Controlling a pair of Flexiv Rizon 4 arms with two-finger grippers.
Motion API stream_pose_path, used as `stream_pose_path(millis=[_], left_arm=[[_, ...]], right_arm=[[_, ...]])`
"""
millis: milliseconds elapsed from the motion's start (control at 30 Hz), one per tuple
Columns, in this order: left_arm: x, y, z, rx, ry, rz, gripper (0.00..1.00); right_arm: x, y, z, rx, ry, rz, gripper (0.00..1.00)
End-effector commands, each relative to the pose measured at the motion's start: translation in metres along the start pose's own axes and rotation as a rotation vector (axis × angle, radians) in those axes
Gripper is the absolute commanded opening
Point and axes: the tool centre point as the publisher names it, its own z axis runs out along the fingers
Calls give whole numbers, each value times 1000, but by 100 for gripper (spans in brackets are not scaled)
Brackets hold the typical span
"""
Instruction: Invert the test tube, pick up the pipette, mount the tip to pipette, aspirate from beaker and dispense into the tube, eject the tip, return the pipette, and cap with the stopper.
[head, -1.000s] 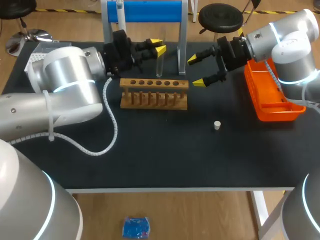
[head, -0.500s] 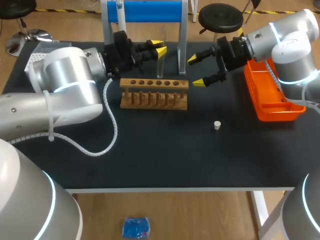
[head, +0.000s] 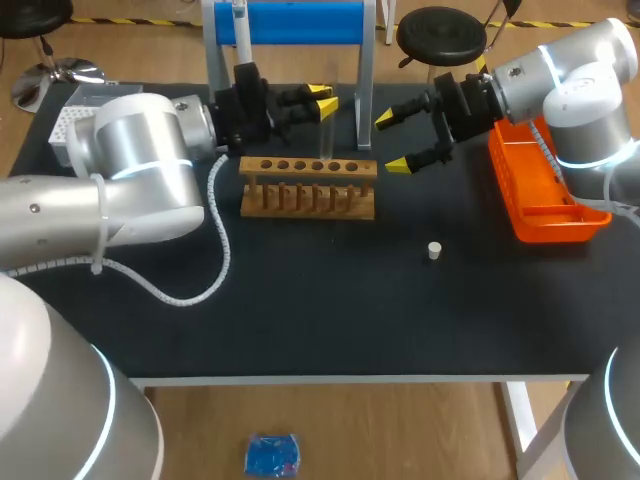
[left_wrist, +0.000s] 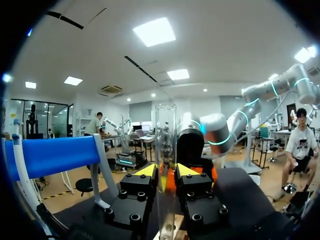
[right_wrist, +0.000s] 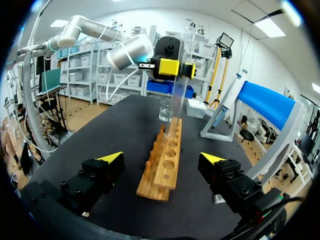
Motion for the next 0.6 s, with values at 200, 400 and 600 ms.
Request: stream_pose_path(millis=[200, 400, 600], left_arm=[[-11, 1, -9, -17, 73, -8, 0], [-10, 11, -9, 5, 68, -13, 0], [-12, 17, -10, 15, 53, -9, 0]], right_arm=[[-1, 0, -1, 2, 2, 0, 100], [-1, 0, -1, 2, 2, 0, 100], [-1, 0, -1, 2, 2, 0, 100]])
